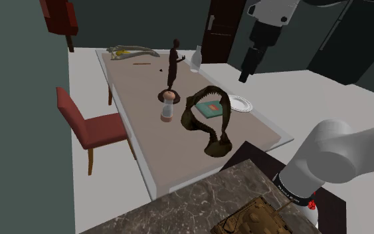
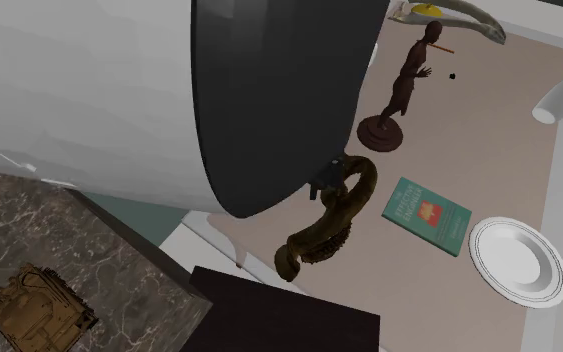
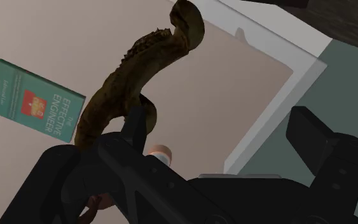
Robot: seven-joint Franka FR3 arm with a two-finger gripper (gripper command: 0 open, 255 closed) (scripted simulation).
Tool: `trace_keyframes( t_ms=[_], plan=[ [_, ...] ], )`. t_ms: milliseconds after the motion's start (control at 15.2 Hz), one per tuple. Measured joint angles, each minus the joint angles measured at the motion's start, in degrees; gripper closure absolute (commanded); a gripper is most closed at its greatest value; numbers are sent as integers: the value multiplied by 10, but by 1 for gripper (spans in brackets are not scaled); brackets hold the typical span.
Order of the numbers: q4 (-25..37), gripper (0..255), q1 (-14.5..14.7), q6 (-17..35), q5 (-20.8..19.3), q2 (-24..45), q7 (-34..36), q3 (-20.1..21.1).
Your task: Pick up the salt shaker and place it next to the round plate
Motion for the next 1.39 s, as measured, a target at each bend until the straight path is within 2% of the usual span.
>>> trace_keyframes(
  t_ms=[198,594,990,1386],
  plan=[
    [-8,0,-2,27,-3,16,-2,0],
    [-28,0,-11,148,-17,97,1,5],
    [-16,0,-24,273,-38,214,10,11],
    [24,0,-38,371,-67,331,24,14]
  ],
)
